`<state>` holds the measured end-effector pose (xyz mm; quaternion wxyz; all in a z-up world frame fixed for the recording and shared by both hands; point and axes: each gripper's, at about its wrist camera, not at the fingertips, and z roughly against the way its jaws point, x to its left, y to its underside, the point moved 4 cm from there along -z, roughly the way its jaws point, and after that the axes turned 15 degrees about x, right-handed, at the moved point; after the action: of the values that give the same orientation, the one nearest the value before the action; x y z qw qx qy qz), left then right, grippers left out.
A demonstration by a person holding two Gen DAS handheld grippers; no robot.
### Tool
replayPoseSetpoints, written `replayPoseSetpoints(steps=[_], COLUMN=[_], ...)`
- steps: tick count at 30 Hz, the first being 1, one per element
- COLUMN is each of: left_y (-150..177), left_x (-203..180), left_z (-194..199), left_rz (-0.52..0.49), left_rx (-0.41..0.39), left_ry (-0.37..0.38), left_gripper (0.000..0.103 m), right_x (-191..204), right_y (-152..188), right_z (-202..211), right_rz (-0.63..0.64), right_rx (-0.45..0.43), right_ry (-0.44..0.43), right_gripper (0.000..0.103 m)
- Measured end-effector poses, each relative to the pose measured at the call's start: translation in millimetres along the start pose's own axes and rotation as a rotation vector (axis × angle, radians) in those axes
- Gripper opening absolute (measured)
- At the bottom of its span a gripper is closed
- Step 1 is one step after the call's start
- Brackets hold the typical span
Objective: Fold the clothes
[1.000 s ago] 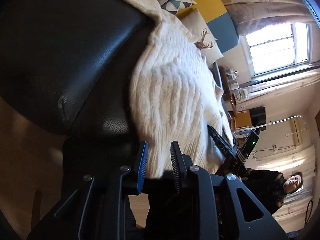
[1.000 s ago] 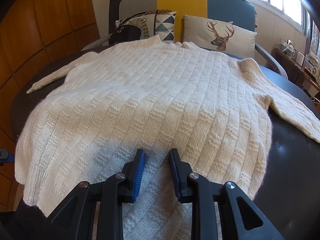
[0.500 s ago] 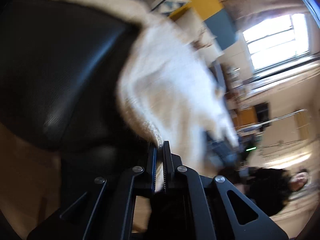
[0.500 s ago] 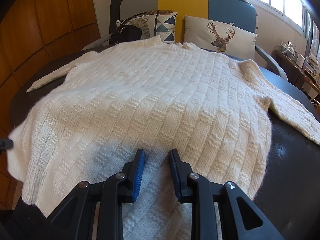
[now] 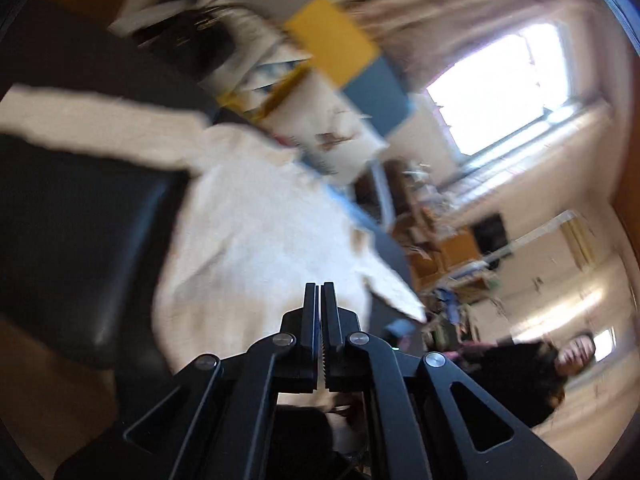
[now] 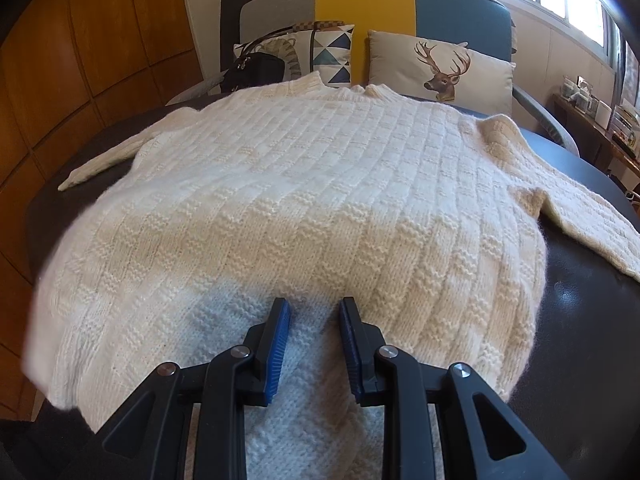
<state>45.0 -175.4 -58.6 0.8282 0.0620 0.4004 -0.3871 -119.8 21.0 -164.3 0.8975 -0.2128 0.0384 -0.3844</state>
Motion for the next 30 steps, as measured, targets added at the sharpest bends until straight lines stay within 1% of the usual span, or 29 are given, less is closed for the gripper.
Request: replayPoseSetpoints(steps=[2,3,7,9,10,13,18,21,22,23,24,25,27,28,29,30], left_y=[11.9,22.1,69.7,88.7,94.6,103.2,107.2,104.4,102.7,100.7,98.6,96.7,93.6,92.3,90.9,89.1], left_x=[36.2,53.7,109.6,123.7,125.1,124.9,121.1,116.7,115.4,113.8,112.0,109.4,102.2,97.3,92.5,85.1], left_z=[-14.2,-21.0,-52.0,-67.0,-72.3,-83.2,-91.5,-93.4,-94.9,-97.3,-100.6,-103.5,-107.4,-107.8,-108.2,-107.8], left_rz=[0.07,0.107,0.235,0.273,0.278,0.278,0.272,0.268,0.272,0.276,0.28,0.279,0.26,0.243,0.226,0.212], left_rx=[0.032,0.057,0.169,0.208,0.217,0.21,0.192,0.17,0.166,0.166,0.169,0.172,0.175,0.174,0.172,0.172], left_ry=[-0.05,-0.058,-0.062,-0.03,-0.003,0.052,0.088,0.144,0.159,0.165,0.164,0.159,0.127,0.094,0.06,0.052], left_gripper=[0.007,0.008,0.01,0.01,0.01,0.016,0.016,0.016,0.017,0.025,0.029,0.03,0.029,0.024,0.011,0.01], right_x=[-0.3,-0.5,0.4,-0.1,-0.1,0.5,1.4,1.7,1.8,2.5,3.3,3.0,2.1,1.9,1.6,1.3], right_y=[0.5,0.7,1.4,1.3,1.2,0.7,-0.3,-0.8,-0.8,-1.1,-1.5,-1.4,-0.8,-0.5,-0.2,0.5], right_z=[0.0,0.0,0.0,0.0,-0.1,-0.1,-0.2,-0.3,-0.2,-0.1,-0.1,0.0,0.0,0.0,-0.1,0.0], right_rz=[-0.003,-0.004,0.013,0.012,0.011,0.014,0.011,0.008,0.009,0.008,0.007,0.007,0.003,0.003,0.004,0.005], right_rx=[-0.003,-0.004,-0.01,-0.008,-0.006,-0.002,0.002,0.002,0.002,0.001,0.0,-0.001,-0.005,-0.007,-0.009,-0.012], right_ry=[-0.004,-0.006,-0.001,-0.007,-0.007,-0.001,0.005,0.005,0.005,0.005,0.005,0.004,0.0,-0.001,-0.002,-0.004], right_gripper=[0.025,0.025,0.025,0.025,0.025,0.025,0.025,0.025,0.025,0.025,0.025,0.025,0.025,0.025,0.025,0.025])
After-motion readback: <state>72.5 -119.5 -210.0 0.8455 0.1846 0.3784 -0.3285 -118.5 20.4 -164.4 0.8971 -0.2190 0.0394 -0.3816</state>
